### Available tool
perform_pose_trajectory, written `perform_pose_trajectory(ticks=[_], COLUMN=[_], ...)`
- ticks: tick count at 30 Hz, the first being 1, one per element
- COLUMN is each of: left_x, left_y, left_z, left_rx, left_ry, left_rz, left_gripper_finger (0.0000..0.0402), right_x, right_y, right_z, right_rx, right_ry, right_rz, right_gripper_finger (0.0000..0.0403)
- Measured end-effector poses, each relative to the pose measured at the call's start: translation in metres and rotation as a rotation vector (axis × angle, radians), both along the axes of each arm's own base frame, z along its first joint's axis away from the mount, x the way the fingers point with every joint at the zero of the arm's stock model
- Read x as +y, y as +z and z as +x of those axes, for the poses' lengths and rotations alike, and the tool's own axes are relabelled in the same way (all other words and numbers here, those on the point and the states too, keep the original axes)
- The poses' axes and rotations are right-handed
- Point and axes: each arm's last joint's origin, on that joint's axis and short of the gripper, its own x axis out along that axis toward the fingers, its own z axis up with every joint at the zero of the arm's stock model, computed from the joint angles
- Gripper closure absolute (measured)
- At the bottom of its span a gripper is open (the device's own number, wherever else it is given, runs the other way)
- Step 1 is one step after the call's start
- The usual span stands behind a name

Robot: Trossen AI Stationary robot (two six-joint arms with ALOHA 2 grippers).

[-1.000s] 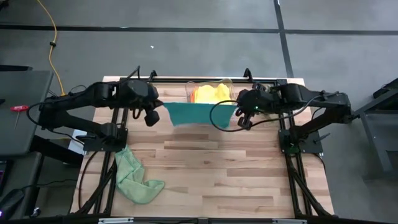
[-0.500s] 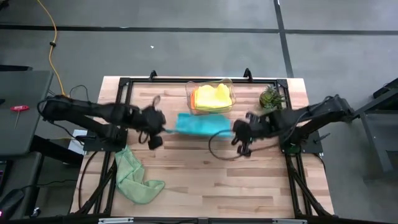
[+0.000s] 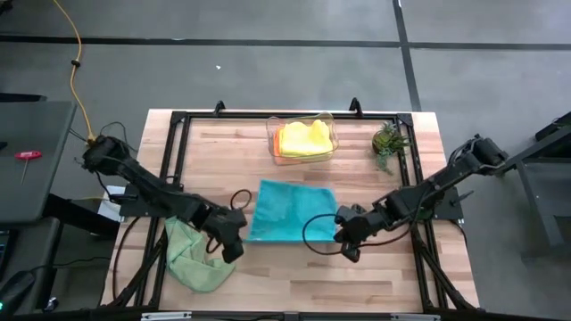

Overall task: Fold microfiber towels
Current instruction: Fold the blue microfiber towel

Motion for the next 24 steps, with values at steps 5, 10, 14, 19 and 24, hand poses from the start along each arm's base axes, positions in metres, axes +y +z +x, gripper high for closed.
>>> perform_pose_trajectory(ticks=[5, 10, 14, 19, 24], left_x=[0.0, 0.03, 0.061, 0.095, 0.114], left_y=[-0.005, -0.005, -0.004, -0.004, -0.004], left_z=[0.007, 0.017, 0.023, 0.025, 0.025], left_rx=[-0.017, -0.041, -0.053, -0.054, -0.048], left_ry=[0.038, 0.092, 0.135, 0.176, 0.176], left_rz=[-0.022, 0.059, 0.109, 0.179, 0.226], left_gripper_finger=[0.0401, 0.0401, 0.0401, 0.0401, 0.0401], right_x=[-0.01, -0.037, -0.056, -0.071, -0.076], right_y=[-0.003, -0.007, -0.011, -0.016, -0.028], right_z=[0.0, 0.006, 0.006, 0.011, 0.017], right_rx=[0.039, 0.081, 0.139, 0.166, 0.215], right_ry=[-0.074, -0.224, -0.337, -0.447, -0.484], right_rz=[-0.036, -0.093, -0.114, -0.131, -0.134], right_gripper_finger=[0.0403, 0.0403, 0.0403, 0.0403, 0.0403])
